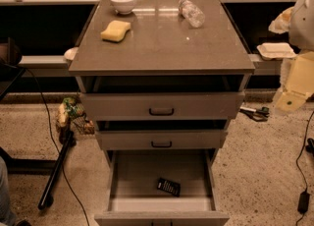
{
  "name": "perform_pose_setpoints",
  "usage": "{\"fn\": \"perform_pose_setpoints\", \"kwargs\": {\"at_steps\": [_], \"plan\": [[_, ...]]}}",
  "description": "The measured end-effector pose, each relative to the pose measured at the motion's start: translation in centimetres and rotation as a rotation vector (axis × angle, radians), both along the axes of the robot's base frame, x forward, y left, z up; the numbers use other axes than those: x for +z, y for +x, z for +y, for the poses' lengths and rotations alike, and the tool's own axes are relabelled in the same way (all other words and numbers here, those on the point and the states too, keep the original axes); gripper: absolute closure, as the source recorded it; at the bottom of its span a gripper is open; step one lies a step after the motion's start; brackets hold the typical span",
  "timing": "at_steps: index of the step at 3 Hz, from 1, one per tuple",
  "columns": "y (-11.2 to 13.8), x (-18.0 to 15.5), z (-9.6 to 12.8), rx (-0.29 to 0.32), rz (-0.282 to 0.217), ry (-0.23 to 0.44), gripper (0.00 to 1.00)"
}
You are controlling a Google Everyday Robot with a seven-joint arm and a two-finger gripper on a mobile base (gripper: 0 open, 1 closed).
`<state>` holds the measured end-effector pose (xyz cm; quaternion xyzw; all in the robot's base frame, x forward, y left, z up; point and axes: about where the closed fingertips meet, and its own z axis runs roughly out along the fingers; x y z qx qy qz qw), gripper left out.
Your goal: Pick rxbar chocolate from bottom drawer and place on counter
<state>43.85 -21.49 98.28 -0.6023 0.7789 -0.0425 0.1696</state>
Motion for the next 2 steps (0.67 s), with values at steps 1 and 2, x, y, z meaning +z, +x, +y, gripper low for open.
{"fn": "perform_pose_setpoints", "kwargs": {"at_steps": [1,2], "plan": [[0.0,0.0,0.0,0.0,0.0,0.0,0.0],[0.3,-1.1,0.7,0.007,-0.007,0.039,0.0]]}}
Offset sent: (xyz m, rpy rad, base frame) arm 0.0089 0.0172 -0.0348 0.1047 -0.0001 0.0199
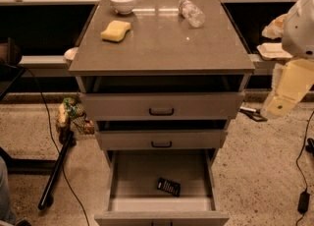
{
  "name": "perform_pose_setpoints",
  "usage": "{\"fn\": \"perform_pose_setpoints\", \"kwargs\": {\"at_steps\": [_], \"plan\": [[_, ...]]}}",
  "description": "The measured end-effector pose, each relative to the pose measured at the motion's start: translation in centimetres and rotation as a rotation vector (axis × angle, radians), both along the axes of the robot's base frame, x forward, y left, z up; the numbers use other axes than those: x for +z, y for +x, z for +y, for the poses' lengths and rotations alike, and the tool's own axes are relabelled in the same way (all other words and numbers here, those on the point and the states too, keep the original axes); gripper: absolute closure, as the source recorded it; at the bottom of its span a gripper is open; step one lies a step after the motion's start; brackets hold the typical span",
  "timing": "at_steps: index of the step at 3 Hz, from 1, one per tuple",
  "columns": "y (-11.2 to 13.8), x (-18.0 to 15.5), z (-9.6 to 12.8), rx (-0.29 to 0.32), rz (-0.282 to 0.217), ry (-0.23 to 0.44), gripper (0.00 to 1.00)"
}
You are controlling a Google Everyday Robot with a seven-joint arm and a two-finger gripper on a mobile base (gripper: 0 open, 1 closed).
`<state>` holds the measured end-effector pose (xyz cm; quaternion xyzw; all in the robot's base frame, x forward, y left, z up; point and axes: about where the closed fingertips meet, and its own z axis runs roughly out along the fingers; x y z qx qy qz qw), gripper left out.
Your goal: Pick rxbar chocolate from bottom drawer and place on counter
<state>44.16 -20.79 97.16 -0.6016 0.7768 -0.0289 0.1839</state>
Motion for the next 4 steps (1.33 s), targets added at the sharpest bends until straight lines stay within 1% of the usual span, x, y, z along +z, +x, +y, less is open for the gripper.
{"fn": "perform_pose_setpoints", "kwargs": {"at_steps": [1,2,3,4], "plan": [[0.7,-3.7,2.3,0.022,0.009,0.09,0.0],[1.7,-8.2,5.5,0.05,0.019,0.218,0.0],[2.1,-12.5,8.5,0.058,0.024,0.386,0.0],[2.5,-12.2,9.4,0.051,0.01,0.429,0.0]]}}
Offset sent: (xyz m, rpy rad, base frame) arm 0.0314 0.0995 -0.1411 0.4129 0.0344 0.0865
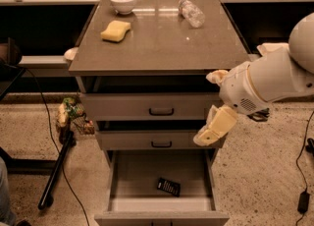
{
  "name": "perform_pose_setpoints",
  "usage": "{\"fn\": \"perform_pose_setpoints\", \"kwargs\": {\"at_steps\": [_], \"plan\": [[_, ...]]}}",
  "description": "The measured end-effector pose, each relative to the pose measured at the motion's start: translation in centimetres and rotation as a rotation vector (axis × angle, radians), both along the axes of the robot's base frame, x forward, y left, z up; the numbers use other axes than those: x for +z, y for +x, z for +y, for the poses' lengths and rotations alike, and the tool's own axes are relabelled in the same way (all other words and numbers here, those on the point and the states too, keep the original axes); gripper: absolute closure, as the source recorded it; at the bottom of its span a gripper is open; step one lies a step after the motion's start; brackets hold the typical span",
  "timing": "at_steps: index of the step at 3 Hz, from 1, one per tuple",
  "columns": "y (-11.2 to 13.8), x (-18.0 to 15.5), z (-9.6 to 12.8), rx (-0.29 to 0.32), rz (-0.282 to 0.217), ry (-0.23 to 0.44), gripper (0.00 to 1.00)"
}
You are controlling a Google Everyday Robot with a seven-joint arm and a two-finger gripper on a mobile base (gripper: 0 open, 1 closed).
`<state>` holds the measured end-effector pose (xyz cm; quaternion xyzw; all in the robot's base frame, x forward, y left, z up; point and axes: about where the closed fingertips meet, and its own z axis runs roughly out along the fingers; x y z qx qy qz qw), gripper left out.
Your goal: Pick rxbar chocolate from bottom drawer and place on counter
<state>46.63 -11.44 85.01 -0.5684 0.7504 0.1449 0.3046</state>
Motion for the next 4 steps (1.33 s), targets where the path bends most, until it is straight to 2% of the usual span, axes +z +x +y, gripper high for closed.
{"fn": "perform_pose_setpoints", "kwargs": {"at_steps": [2,4], "plan": [[0.0,-1.2,-0.3,0.013,0.001,-0.007,0.0],[1.2,-11.6,-3.4,0.063,-0.025,-0.104,0.0]]}}
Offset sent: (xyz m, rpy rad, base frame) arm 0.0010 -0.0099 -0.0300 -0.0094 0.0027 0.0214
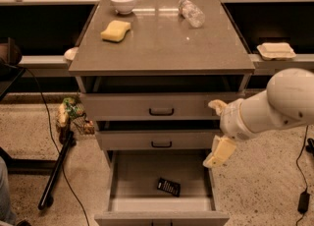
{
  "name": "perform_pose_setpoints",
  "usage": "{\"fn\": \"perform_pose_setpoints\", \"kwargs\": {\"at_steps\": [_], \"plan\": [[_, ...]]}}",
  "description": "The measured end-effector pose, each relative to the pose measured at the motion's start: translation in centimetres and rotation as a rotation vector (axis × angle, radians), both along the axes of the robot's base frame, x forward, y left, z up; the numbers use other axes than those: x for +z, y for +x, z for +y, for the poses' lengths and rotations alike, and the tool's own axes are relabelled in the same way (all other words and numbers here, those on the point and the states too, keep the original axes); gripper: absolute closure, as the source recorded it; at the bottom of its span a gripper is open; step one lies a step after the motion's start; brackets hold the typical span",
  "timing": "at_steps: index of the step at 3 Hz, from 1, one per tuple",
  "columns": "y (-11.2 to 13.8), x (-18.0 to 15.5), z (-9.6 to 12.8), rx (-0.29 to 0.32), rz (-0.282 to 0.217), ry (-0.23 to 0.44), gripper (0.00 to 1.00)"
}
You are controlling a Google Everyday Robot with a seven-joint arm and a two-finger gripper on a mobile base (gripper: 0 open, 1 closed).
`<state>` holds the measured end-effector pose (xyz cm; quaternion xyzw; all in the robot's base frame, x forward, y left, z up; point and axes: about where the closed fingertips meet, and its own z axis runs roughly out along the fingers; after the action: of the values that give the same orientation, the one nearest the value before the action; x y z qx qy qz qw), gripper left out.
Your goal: Pick rxbar chocolate from bottom drawer and place on counter
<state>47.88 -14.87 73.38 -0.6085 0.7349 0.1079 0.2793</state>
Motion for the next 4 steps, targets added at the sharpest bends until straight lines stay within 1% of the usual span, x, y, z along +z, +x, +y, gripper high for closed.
{"fn": "perform_pose_setpoints", "kwargs": {"at_steps": [1,2,3,4], "plan": [[0.6,-5.5,-1.7,0.001,0.017,-0.051,0.0],[1.0,-10.4,-3.2,-0.004,0.042,-0.064,0.0],[1.1,-16.0,-4.3,-0.049,0.108,-0.034,0.0],[1.1,-16.0,-4.3,-0.049,0.108,-0.034,0.0]]}}
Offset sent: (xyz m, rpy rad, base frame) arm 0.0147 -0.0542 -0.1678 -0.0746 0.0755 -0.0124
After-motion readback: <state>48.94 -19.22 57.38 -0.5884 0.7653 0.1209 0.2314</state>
